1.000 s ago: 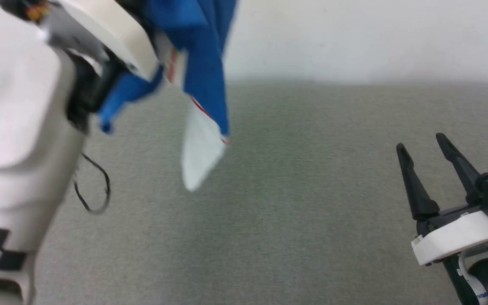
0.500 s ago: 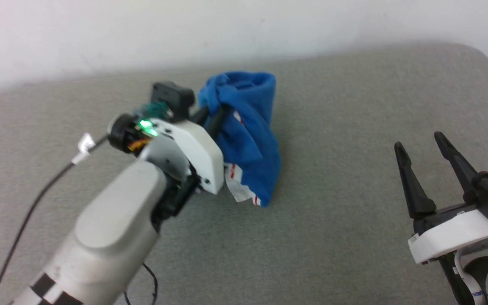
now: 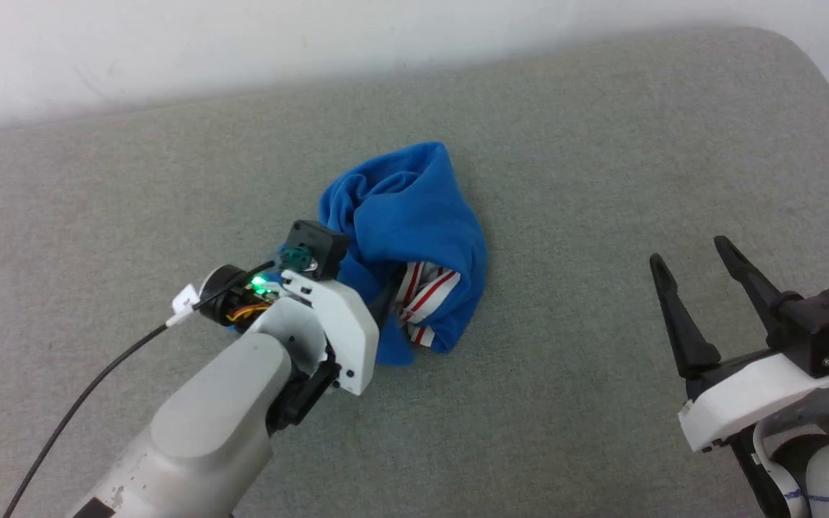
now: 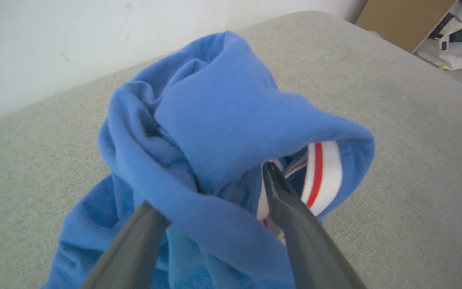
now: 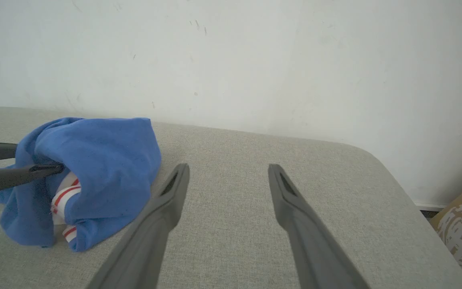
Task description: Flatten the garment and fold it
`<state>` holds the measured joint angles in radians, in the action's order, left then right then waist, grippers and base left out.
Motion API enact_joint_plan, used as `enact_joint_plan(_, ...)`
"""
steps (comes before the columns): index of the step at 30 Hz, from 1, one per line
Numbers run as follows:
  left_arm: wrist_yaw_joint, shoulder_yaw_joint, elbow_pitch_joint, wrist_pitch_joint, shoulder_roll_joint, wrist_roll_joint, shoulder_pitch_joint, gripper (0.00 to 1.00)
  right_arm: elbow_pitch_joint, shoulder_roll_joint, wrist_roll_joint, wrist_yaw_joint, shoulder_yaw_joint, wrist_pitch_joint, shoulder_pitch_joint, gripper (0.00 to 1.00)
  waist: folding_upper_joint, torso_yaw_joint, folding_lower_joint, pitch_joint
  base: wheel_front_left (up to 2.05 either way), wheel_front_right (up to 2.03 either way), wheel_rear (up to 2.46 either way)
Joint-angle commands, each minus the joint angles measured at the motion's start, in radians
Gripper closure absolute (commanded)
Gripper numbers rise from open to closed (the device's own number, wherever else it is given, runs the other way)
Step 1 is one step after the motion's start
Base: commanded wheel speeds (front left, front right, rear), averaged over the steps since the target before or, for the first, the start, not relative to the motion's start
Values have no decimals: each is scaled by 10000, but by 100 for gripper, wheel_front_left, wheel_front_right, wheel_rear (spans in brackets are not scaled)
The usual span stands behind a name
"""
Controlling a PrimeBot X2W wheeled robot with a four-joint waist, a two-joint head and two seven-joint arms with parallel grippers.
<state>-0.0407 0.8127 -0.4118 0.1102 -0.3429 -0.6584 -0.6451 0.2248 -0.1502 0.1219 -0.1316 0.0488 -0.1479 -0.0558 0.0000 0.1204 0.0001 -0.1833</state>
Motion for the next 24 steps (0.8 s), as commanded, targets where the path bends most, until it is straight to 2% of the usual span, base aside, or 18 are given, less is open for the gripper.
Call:
enact_joint_plan(1, 84, -32, -31, -166, -95, 48, 122, 0, -50, -28, -15, 9, 21, -59, 10, 0, 0, -398, -1, 470, 0, 0, 0)
enact_joint_plan(7, -39, -292, 298, -513, -232, -122, 293, 0, -212, -121, 112, 9, -131, -256, 225, 0, 0, -1064, -1, 1280, 0, 0, 0)
enact_joint_plan(11, -349, -630, 842, -661, -582, -269, 537, 0, -242, -117, 220, 9, -252, -399, 483, 0, 0, -1571, -1, 1788, 0, 0, 0)
enact_joint_plan(19, -1770, -2080, 2243, -1310, -1869, -692, 1671, 0, -188, 15, 326, 9, -346, -494, 924, 0, 0, -2222, -1, 2160, 0, 0, 0)
enact_joint_plan(24, -2632, -2476, 3477, -1758, -2589, -545, 2918, 0, -263, 164, 326, 9, -282, -339, 1171, 0, 0, -2362, -1, 2208, 0, 0, 0)
